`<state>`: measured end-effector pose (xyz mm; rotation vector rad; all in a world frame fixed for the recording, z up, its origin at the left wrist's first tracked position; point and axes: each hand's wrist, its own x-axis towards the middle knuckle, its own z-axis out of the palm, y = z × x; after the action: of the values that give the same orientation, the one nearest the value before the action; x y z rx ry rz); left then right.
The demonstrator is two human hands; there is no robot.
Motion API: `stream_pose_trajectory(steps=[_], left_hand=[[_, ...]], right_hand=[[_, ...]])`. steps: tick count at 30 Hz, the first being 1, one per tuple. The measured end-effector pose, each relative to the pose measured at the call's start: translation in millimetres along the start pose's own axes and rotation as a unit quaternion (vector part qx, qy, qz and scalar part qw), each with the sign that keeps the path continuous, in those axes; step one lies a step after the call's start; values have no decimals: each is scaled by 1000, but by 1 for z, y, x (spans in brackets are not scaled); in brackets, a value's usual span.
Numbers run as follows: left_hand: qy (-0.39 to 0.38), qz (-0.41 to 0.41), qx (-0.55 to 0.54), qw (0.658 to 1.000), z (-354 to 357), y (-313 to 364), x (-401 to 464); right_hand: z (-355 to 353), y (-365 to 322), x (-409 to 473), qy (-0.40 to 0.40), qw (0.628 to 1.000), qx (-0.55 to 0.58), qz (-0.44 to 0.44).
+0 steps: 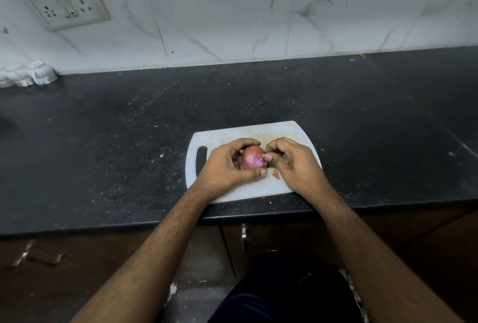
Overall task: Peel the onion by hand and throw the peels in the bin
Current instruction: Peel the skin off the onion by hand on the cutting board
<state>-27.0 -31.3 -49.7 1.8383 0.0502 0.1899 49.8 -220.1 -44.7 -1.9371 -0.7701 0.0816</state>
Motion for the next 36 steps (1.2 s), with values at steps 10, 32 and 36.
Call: stream_pose_trajectory(steps=[10, 32, 36], left_hand=[[-17, -36, -44, 998, 0, 6, 4], [-7, -31, -89, 995, -4, -2, 6], [-2, -26, -68, 997, -3, -3, 5]], right_hand=[[2, 8, 1, -18, 990, -131, -45], [-16, 10, -1, -45, 993, 110, -21], [-11, 9, 1, -4, 995, 99, -7]])
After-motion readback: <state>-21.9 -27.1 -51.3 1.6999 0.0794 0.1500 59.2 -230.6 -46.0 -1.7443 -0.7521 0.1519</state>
